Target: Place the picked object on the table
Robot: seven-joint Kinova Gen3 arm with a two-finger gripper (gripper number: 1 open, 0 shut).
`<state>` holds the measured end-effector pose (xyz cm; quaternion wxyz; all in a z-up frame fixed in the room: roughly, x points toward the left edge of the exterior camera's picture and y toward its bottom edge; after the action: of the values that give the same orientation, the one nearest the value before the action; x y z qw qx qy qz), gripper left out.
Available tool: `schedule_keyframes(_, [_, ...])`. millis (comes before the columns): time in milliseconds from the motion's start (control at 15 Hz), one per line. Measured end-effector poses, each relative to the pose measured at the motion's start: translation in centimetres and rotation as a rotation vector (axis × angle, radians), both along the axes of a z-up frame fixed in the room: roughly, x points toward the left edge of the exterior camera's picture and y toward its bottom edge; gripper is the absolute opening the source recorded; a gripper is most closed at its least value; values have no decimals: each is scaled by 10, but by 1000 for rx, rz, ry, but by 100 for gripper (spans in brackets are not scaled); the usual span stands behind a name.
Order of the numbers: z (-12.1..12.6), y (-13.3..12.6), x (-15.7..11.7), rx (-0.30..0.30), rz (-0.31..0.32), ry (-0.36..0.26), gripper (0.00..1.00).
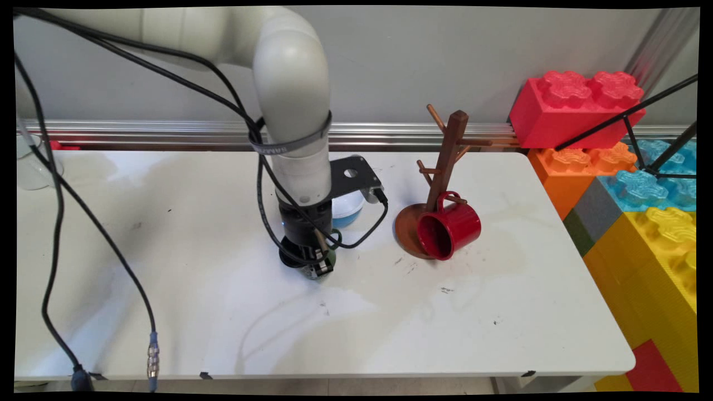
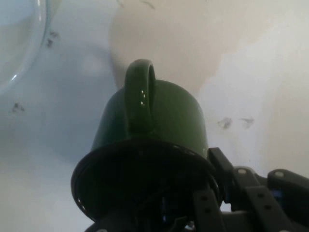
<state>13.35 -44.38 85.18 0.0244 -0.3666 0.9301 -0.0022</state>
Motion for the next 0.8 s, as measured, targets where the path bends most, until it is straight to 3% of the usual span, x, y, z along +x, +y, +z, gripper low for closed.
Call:
schedule_keyframes(533, [-23, -16, -15, 29, 11, -35, 0])
schedule_keyframes(600, [-24, -17, -15, 29, 11, -37, 100])
schedule_keyframes(800, [-27, -21, -17, 30, 16, -41, 100])
